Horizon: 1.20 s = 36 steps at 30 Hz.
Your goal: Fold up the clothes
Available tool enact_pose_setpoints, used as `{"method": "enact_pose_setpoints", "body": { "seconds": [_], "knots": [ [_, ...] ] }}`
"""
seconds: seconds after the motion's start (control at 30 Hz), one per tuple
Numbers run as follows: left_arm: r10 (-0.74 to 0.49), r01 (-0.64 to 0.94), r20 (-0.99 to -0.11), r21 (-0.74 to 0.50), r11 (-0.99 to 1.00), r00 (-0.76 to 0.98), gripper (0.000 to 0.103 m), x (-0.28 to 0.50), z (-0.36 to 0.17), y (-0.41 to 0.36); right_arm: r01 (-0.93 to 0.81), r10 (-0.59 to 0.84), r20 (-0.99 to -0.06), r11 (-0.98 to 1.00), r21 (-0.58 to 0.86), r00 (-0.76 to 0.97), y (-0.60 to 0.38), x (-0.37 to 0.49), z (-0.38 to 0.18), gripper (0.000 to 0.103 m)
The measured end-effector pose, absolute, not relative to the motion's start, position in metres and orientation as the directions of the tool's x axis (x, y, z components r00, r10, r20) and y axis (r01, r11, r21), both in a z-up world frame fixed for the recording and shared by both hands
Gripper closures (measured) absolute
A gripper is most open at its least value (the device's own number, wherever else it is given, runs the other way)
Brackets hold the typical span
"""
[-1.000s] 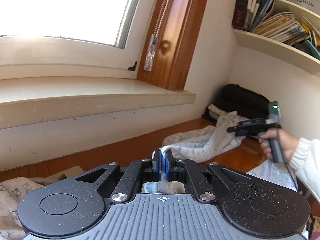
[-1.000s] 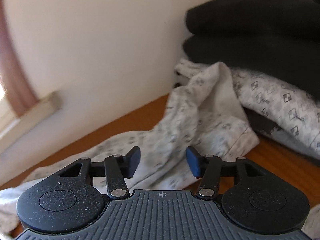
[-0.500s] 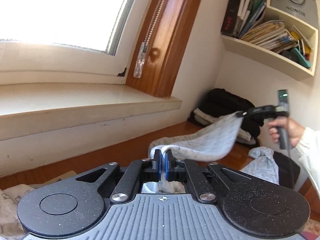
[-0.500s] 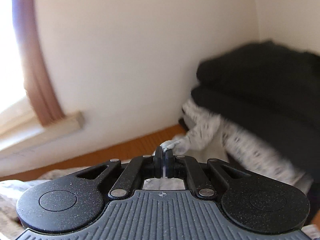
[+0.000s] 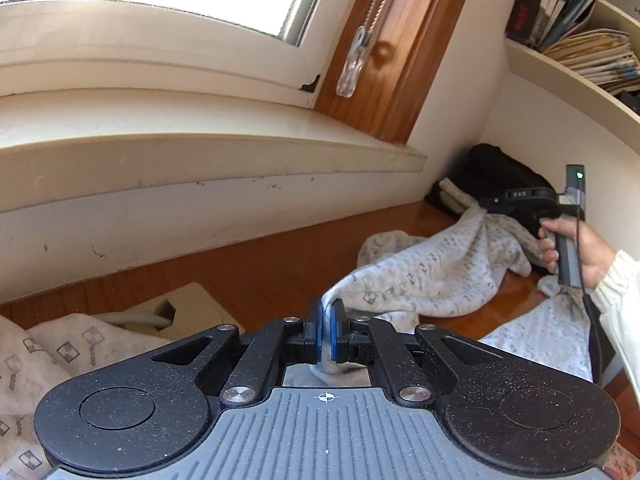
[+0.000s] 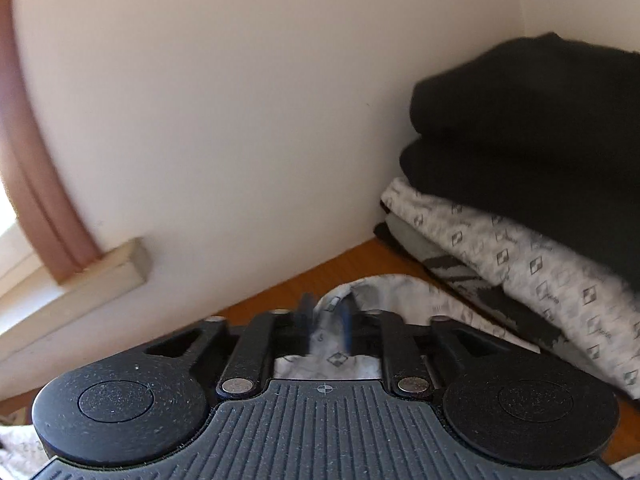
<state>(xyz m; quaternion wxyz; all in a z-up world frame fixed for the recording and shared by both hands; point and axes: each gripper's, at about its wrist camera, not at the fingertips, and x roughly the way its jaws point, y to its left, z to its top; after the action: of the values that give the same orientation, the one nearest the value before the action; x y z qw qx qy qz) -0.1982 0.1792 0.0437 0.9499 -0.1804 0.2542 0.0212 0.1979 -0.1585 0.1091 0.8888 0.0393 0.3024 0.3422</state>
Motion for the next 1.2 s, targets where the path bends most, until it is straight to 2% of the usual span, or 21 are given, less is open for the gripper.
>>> {"method": "enact_pose_setpoints", "body": {
  "seconds": [0.07, 0.17, 0.4, 0.5, 0.7, 0.73, 0.77, 0.97, 1.2],
  "knots": [
    [-0.048, -0.133, -0.491, -0.327, 0.936, 0.87, 0.099, -0.198, 0.043, 0.178, -0.605, 0.657, -0.465, 0.745, 0.28, 0.593, -0.165, 0.191, 0.109, 0.072],
    [-0.042, -0.132, -0.489, -0.315, 0.94, 0.871, 0.099, -0.199, 0.043, 0.176, -0.623, 0.649, -0.472, 0.745, 0.238, 0.596, -0.172, 0.182, 0.111, 0.065],
    [-0.029, -0.134, -0.493, -0.291, 0.947, 0.87, 0.099, -0.2, 0.043, 0.173, -0.732, 0.642, -0.613, 0.665, 0.146, 0.461, -0.164, 0.164, 0.087, 0.057],
    [-0.024, -0.14, -0.496, -0.29, 0.947, 0.868, 0.099, -0.2, 0.042, 0.174, -0.707, 0.548, -0.672, 0.705, 0.05, 0.498, -0.171, 0.163, 0.073, 0.057],
    [-0.018, -0.142, -0.501, -0.279, 0.95, 0.865, 0.099, -0.199, 0.041, 0.173, -0.623, 0.583, -0.539, 0.771, 0.131, 0.608, -0.234, 0.158, 0.088, 0.055],
    [-0.018, -0.141, -0.501, -0.278, 0.95, 0.865, 0.099, -0.199, 0.041, 0.173, -0.612, 0.566, -0.546, 0.782, 0.118, 0.617, -0.239, 0.16, 0.087, 0.048],
    [-0.018, -0.141, -0.502, -0.278, 0.95, 0.865, 0.099, -0.199, 0.041, 0.173, -0.602, 0.551, -0.551, 0.791, 0.107, 0.627, -0.244, 0.161, 0.086, 0.048],
    [-0.016, -0.141, -0.504, -0.273, 0.952, 0.864, 0.099, -0.198, 0.039, 0.173, -0.595, 0.547, -0.543, 0.797, 0.105, 0.637, -0.265, 0.167, 0.083, 0.048],
    [-0.016, -0.137, -0.503, -0.266, 0.954, 0.864, 0.099, -0.198, 0.038, 0.172, -0.695, 0.596, -0.545, 0.718, 0.034, 0.589, -0.258, 0.155, 0.068, 0.05]
  ]
}}
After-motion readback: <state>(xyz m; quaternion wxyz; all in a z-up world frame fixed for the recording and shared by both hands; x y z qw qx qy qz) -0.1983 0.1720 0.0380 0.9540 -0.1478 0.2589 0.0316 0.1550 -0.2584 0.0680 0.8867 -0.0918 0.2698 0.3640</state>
